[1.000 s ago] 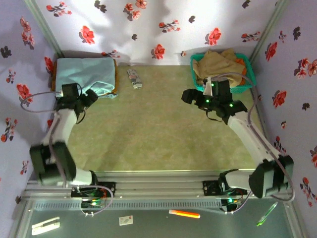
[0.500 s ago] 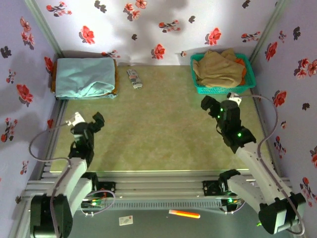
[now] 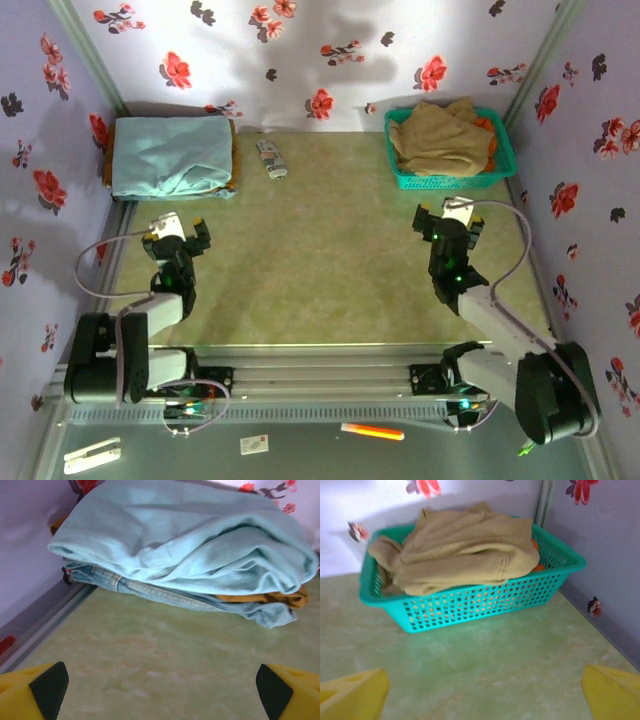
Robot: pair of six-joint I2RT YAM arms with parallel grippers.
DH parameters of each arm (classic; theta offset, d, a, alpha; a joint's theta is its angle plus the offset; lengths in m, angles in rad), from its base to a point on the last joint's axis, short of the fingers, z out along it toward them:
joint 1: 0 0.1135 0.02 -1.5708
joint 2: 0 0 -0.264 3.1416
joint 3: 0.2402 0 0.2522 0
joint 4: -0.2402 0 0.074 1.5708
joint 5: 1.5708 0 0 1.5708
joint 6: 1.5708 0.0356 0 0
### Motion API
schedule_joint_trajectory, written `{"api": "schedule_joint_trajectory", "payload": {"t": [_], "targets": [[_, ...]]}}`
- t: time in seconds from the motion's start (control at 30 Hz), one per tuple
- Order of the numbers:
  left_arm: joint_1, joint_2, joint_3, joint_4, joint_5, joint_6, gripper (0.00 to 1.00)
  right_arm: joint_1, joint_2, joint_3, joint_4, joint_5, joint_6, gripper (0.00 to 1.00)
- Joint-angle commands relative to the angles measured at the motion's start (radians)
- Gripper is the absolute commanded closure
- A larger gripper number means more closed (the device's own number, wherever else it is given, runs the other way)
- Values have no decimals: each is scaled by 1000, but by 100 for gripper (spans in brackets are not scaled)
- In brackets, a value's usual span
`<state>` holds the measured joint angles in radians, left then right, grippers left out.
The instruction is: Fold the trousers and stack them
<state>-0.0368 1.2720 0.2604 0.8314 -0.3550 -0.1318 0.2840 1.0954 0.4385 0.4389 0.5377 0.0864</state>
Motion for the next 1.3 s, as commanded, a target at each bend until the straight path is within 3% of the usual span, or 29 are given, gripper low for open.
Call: {"api": "schedule_joint_trajectory", "payload": {"t": [0.0,0.07,0.13,0.2,0.23,0.27,0.43,0.6,0.67,0.73,0.77,0.97,1.27], "targets": [[44,87,-17,152,27,12,0,-46,107,-50,214,-74,-117,1],[70,190,2,216,84,6,1,-75,200,-80,332,-128,-154,1],[69,208,32,142,178,33,1,-84,275,-93,391,-141,-153,1],[61,282,73,199,201,60,1,-97,336,-127,494,-168,-147,1],[60,252,105,82,206,55,1,-104,381,-142,576,-139,-143,1],[56,263,119,68,207,67,1,-102,405,-148,619,-63,-126,1],[50,269,117,82,205,75,1,-119,407,-123,567,-46,-88,1],[49,267,119,80,205,77,1,-267,429,35,261,-321,25,1],[48,267,118,79,205,78,1,-282,429,-22,355,-323,38,1],[48,268,119,78,206,78,1,-278,493,-115,616,-308,22,1],[48,267,119,78,206,79,1,-278,476,-140,631,-291,27,1],[48,268,120,76,206,80,1,-263,448,-59,435,-261,33,1],[47,267,121,75,206,81,1,-261,456,-68,468,-258,27,1]]}}
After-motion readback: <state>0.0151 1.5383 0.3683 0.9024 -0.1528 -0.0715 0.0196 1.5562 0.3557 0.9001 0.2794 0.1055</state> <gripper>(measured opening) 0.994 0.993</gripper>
